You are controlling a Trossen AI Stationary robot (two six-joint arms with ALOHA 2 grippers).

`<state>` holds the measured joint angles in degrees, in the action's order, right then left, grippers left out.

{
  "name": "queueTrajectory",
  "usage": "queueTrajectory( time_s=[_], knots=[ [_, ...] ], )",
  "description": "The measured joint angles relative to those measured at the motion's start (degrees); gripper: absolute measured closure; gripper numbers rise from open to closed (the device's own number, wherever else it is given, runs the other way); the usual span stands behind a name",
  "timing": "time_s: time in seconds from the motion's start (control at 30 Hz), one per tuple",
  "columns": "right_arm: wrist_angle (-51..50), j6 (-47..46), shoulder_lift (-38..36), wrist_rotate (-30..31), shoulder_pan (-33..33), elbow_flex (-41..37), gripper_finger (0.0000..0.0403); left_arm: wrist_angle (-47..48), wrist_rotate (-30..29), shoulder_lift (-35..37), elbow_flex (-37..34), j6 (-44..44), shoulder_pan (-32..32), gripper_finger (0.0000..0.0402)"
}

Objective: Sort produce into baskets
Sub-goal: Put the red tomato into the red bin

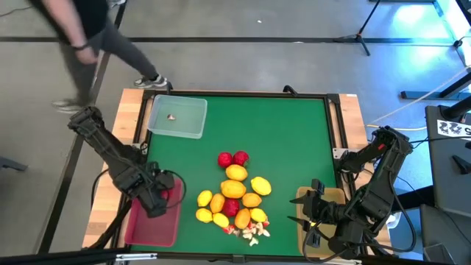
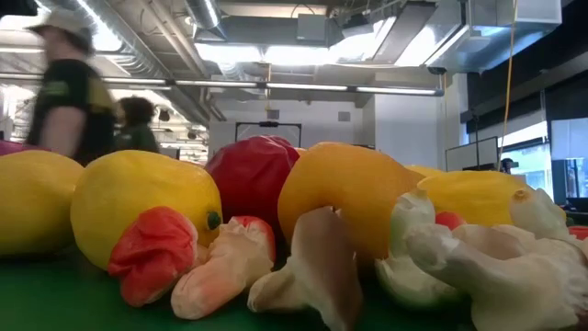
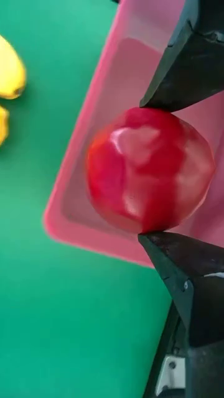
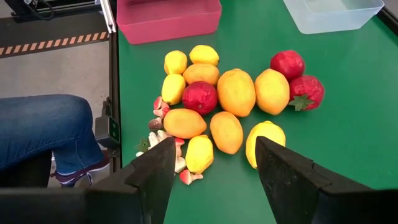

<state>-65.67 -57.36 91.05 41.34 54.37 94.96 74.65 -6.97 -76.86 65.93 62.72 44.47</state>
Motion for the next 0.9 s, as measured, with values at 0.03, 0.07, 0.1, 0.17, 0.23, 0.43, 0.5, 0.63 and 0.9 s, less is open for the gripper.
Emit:
queueTrajectory(
  time_s=[0.03,0.07,0.1,0.17,0.23,0.43,0.5,0.63,0.9],
  knots=[
    [0.0,0.0,0.0,0.0,0.0,0.0,0.0182,0.0,0.7,-0.3,0.0,0.2,0.2,0.0092],
    [0.0,0.0,0.0,0.0,0.0,0.0,0.0182,0.0,1.0,-0.6,0.0,0.3,0.2,0.0086],
    [0.0,0.0,0.0,0.0,0.0,0.0,0.0182,0.0,1.3,-0.8,0.0,0.3,0.4,0.0079],
    [0.0,0.0,0.0,-0.2,0.0,0.0,0.0182,0.0,2.9,-1.0,0.0,0.1,0.6,0.0065],
    [0.0,0.0,0.0,-0.4,0.0,0.0,0.0182,0.6,3.2,-1.3,0.0,-0.1,0.6,0.0055],
    [0.0,0.3,0.0,-0.4,0.0,0.0,0.0182,2.8,2.6,-1.5,0.0,3.8,0.6,0.0050],
    [0.0,0.3,0.0,-0.6,0.0,0.0,0.0182,2.7,2.6,-1.5,0.0,4.2,0.6,0.0052],
    [-0.2,0.6,0.0,-1.0,0.0,0.0,0.0182,2.5,1.9,-1.5,0.0,4.7,0.0,0.0052],
    [-0.4,0.6,0.0,-1.0,0.0,0.0,0.0182,1.9,-12.7,-1.5,-0.1,7.6,-6.1,0.0052]
  ],
)
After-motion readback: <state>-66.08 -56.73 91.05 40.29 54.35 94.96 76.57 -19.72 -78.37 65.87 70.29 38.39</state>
